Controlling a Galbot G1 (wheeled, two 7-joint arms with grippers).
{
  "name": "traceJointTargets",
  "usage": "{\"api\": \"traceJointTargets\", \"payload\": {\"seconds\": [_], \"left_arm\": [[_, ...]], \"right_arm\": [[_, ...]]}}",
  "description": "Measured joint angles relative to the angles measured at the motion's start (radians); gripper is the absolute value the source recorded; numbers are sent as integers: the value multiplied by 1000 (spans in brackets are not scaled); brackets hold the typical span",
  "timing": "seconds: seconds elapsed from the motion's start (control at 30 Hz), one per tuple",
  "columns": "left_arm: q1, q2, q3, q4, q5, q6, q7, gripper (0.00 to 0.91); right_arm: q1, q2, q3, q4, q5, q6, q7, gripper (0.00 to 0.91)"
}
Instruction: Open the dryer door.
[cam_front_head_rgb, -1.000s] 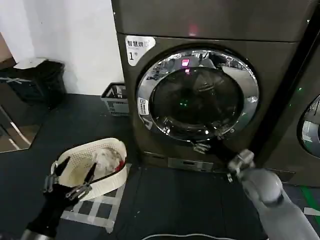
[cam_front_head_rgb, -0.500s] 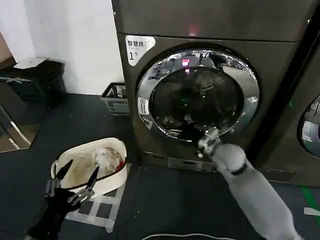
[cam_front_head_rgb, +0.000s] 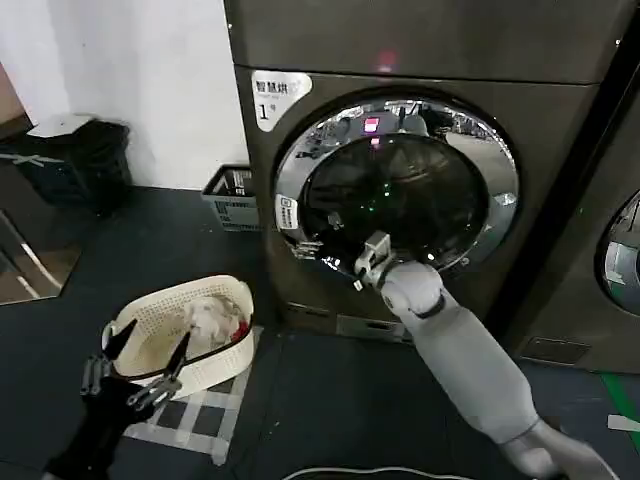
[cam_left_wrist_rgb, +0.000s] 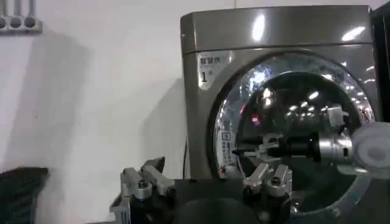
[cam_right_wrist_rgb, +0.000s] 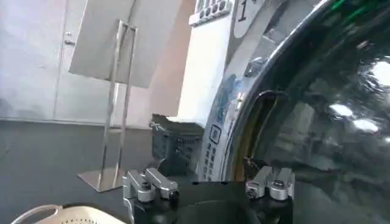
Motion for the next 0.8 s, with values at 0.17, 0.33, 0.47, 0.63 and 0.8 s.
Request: {"api": "traceJointTargets", "payload": {"seconds": [0.17, 0.33, 0.47, 0.63, 0.8], "left_arm": [[-5, 1, -15, -3, 0, 9, 9, 907], [-10, 4, -22, -4, 0, 18, 14, 907], [-13, 2, -26, -5, 0, 17, 3, 907], [-12, 5, -40, -8, 0, 12, 1, 907], [-13, 10, -51, -13, 0, 18, 1, 907]], "right_arm": [[8, 2, -7, -8, 2, -1, -7, 907], [13, -1, -10, -14, 12, -1, -14, 907], [17, -9, -17, -23, 21, -1, -29, 907], [21, -9, -17, -30, 30, -1, -40, 907], [24, -8, -19, -42, 34, 0, -55, 907]]}}
